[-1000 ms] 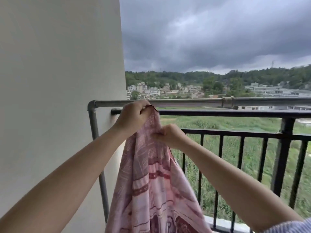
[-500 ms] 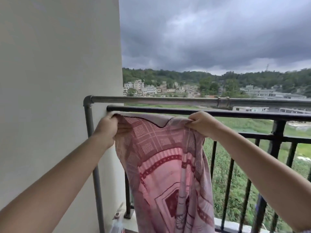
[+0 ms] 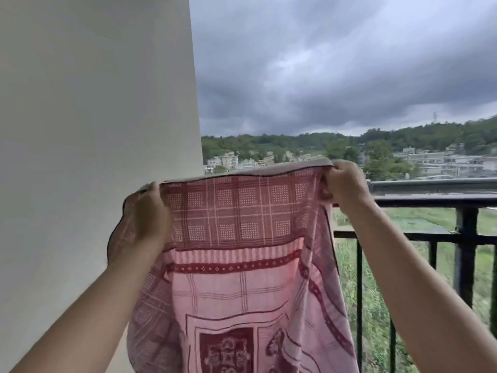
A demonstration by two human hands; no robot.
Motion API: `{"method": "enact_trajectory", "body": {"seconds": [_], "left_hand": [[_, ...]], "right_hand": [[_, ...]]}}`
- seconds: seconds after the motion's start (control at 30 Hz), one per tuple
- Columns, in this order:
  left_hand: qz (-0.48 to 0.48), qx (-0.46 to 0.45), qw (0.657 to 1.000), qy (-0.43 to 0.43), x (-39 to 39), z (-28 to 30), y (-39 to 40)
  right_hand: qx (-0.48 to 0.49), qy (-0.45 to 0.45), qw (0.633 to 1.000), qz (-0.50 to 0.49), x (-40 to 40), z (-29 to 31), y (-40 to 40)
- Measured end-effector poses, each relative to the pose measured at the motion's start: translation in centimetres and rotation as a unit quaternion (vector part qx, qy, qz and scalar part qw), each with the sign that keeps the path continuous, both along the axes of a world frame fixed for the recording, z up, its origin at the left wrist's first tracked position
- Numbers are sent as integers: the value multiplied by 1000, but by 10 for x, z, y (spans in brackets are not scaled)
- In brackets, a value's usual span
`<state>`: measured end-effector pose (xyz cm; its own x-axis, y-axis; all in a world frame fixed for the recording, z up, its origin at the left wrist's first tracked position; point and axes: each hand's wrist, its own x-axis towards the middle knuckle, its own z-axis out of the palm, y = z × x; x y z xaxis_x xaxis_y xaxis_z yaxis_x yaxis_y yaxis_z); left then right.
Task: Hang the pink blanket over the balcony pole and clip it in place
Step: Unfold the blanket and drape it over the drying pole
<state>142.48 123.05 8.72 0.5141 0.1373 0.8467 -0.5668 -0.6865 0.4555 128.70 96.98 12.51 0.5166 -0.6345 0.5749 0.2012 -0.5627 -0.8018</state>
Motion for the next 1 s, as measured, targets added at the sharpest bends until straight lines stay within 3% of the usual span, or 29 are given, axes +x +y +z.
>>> {"method": "enact_trajectory", "body": {"seconds": [0.07, 0.13, 0.23, 0.37, 0.5, 0.67, 0.8, 0.83, 0.9, 0.93, 1.0], "left_hand": [[-31, -99, 995, 1, 3, 10, -9], [-25, -128, 991, 11, 13, 21, -7], [14, -19, 1000, 21, 33, 34, 6], [42, 76, 994, 73, 56, 52, 14], [48, 152, 986, 54, 95, 73, 7], [22, 275, 956, -100, 147, 140, -46], [-6, 336, 922, -193, 183, 204, -92], [-28, 341, 923, -177, 198, 208, -100], [-76, 406, 910, -41, 228, 190, -110], [-85, 471, 877, 52, 238, 171, -113], [-108, 581, 771, 239, 246, 126, -112]], "right_hand": [[-10, -81, 997, -4, 11, 17, 12], [-141, -96, 981, -91, 18, 24, 25], [-320, -82, 937, -114, 37, 28, 27], [-482, 69, 859, -161, 74, 31, 12], [-489, 99, 848, -181, 103, 45, 3], [-511, 63, 817, -259, 147, 96, -11], [-500, 96, 789, -343, 170, 155, -35], [-493, 127, 785, -352, 175, 159, -40], [-478, 289, 774, -299, 186, 147, -45], [-443, 399, 771, -225, 191, 132, -44], [-312, 591, 743, -51, 196, 97, -38]]}}
